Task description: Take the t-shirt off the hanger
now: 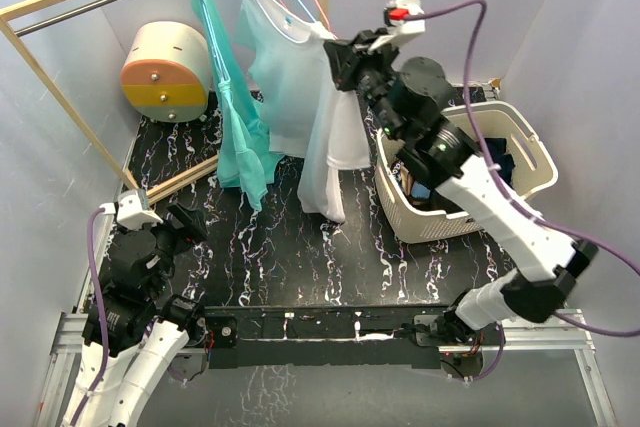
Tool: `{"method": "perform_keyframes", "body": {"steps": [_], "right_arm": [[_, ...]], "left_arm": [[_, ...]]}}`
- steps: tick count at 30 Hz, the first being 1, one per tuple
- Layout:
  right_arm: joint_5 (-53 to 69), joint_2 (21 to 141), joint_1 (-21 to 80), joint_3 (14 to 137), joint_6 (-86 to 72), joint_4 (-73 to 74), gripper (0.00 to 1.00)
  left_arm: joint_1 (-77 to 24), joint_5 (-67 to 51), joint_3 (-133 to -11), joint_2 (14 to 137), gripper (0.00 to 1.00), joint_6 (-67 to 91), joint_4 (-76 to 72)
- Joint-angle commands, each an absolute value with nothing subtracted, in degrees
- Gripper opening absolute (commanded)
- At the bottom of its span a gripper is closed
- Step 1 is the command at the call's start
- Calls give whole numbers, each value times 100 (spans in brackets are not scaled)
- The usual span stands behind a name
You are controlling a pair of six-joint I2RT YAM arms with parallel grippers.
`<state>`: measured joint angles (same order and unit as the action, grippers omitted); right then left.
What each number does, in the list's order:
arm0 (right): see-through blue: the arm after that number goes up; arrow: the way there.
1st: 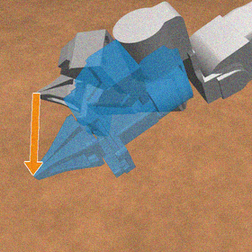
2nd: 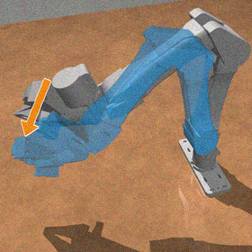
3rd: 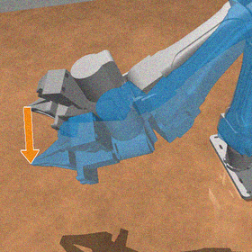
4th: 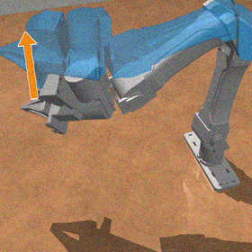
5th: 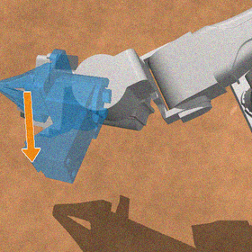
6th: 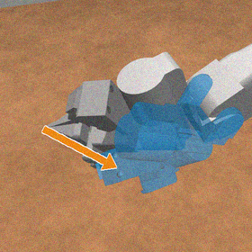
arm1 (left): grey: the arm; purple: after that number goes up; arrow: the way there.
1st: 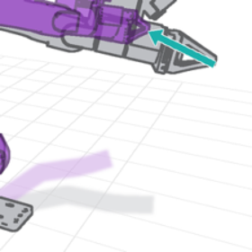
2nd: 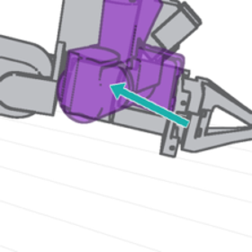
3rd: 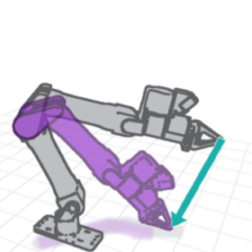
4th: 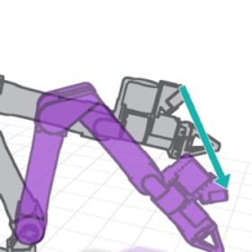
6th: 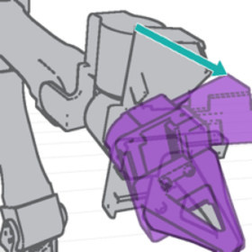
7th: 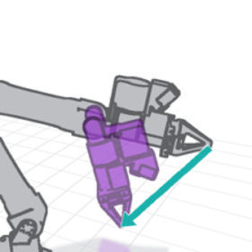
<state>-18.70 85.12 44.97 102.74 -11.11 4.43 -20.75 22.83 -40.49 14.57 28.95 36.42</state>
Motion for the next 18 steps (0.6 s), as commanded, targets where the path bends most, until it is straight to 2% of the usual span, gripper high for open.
{"method": "perform_keyframes", "body": {"steps": [1, 6, 11, 18], "right_arm": [[-1773, 7426, 4480, 9569, -1264, 220, 8], [-1534, 6256, 4482, 8723, -1462, 895, 8], [-940, 5363, 4481, 8527, -1683, 2045, 8], [396, 4812, 4478, 8863, -1905, 3688, 8]], "left_arm": [[-2074, 1896, -4030, 1391, 78, 2587, 3368], [-2075, 1145, -3985, 1328, 81, 2258, 2771], [-2074, 15, -4163, 1529, 84, 2143, 1741], [-2074, -1963, -5313, 2928, 87, 2090, 523]]}}
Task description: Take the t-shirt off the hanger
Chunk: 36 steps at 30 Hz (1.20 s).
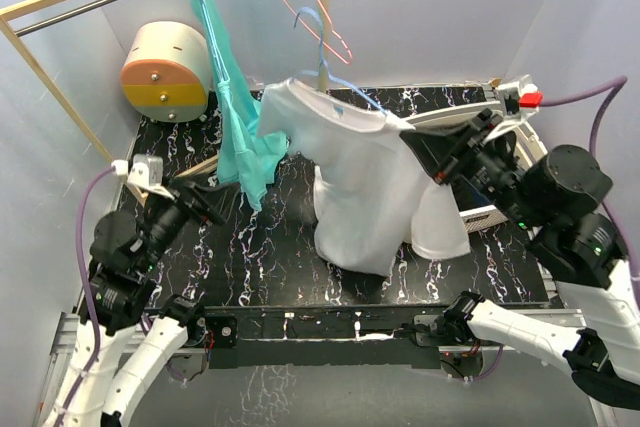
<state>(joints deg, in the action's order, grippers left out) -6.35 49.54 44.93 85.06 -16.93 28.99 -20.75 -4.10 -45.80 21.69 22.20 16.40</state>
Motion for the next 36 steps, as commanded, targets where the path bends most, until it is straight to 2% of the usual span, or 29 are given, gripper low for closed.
{"method": "perform_keyframes", "body": {"steps": [1, 5, 12, 17, 22, 25, 30, 36], "right_arm": [[622, 4784, 4482, 8905, -1914, 3834, 8], [1445, 4577, 4487, 8863, -1975, 4085, 8], [2570, 4382, 4483, 8572, -2208, 3758, 8], [2686, 4346, 4482, 8437, -2267, 3615, 8], [2675, 4366, 4487, 8367, -2273, 3516, 8], [2653, 4384, 4480, 8403, -2259, 3492, 8], [2636, 4386, 4482, 8565, -2259, 3517, 8], [2668, 4371, 4483, 8548, -2302, 3523, 8]], "left_arm": [[-2074, -2268, -5531, 3153, 87, 2104, 409], [-2074, -3446, -6247, 3941, 88, 2323, -178], [-2074, -5044, -6690, 4772, 89, 3229, -1575], [-2078, -6069, -6634, 5071, 88, 4259, -2695], [-2079, -6574, -6339, 5134, 87, 5125, -3711], [-2074, -6638, -6199, 4989, 87, 5015, -3518], [-2074, -6406, -6151, 4600, 87, 3947, -2084], [-2074, -6266, -5953, 4416, 87, 3824, -1983]]}}
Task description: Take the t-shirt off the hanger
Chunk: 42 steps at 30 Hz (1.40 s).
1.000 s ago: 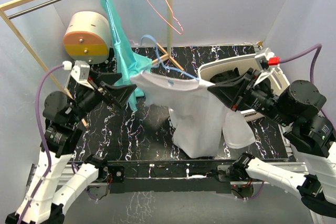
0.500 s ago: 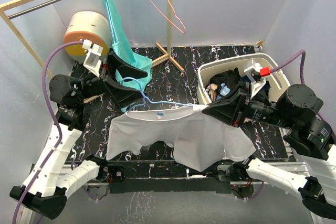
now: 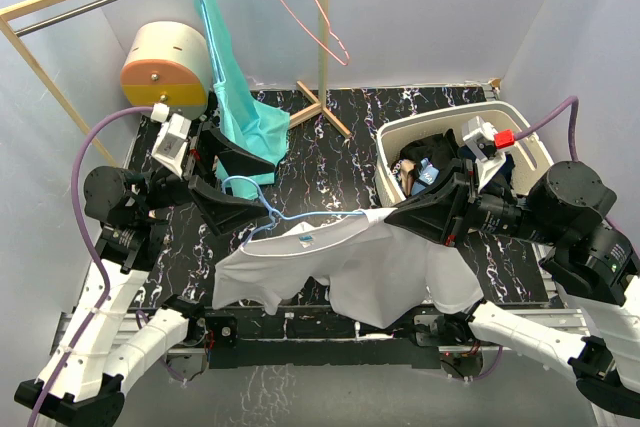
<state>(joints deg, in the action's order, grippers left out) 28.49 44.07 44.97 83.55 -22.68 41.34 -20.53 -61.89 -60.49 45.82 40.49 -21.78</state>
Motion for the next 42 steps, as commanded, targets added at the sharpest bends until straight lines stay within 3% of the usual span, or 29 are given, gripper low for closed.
{"method": "perform_keyframes", "body": {"steps": [1, 14, 28, 42], "right_arm": [[2675, 4365, 4481, 8558, -2314, 3514, 8], [2539, 4221, 4482, 8659, -2322, 3697, 8], [2398, 4201, 4487, 8570, -2273, 3701, 8], [2558, 4200, 4482, 8433, -2363, 3521, 8]], "left_arm": [[-2074, -6222, -5955, 4398, 87, 3706, -1819], [-2075, -5369, -5915, 4250, 87, 2564, -355], [-2074, -5456, -6219, 3817, 86, 2289, 131], [-2074, -5620, -5946, 3490, 86, 2883, -638]]}}
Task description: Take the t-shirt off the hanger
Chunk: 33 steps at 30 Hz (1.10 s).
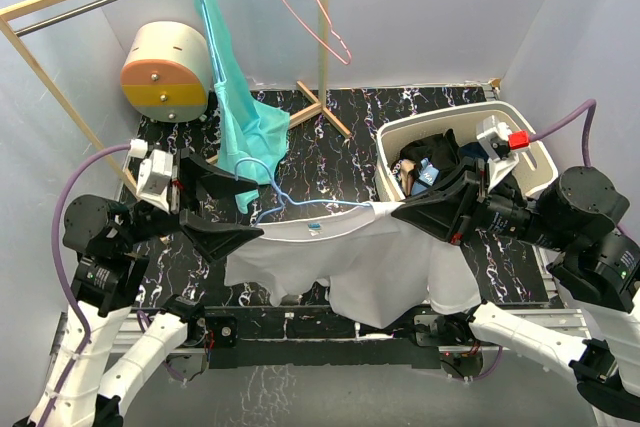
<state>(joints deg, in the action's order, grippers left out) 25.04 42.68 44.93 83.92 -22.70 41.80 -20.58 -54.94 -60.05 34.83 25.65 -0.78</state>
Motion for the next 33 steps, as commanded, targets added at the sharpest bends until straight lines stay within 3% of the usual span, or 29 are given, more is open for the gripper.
{"method": "perform_keyframes", "body": {"steps": [1, 13, 19, 21, 24, 31, 33], "right_arm": [[2580, 4210, 4482, 8411, -2376, 3487, 8], [2795, 4304, 4482, 8142, -2539, 2996, 8], [2716, 4396, 4482, 8047, -2521, 2911, 8], [2693, 4419, 4482, 7984, -2522, 2880, 8], [2648, 4444, 4478, 7885, -2518, 2848, 8], [2503, 4463, 4478, 7671, -2362, 3222, 8], [2450, 4409, 4482, 7600, -2254, 3432, 12]], "left_arm": [[-2074, -5617, -5914, 3529, 86, 2946, -769], [-2079, -6043, -5204, 4398, 86, 5286, -4421], [-2074, -6094, -5208, 4797, 80, 5905, -5255], [-2080, -6121, -5221, 4833, 70, 5976, -5317], [-2083, -6262, -5274, 4817, 3, 5973, -5220], [-2083, -6202, -5856, 4366, 0, 4381, -2490], [-2081, -6153, -6014, 4270, 0, 4085, -1858]]}}
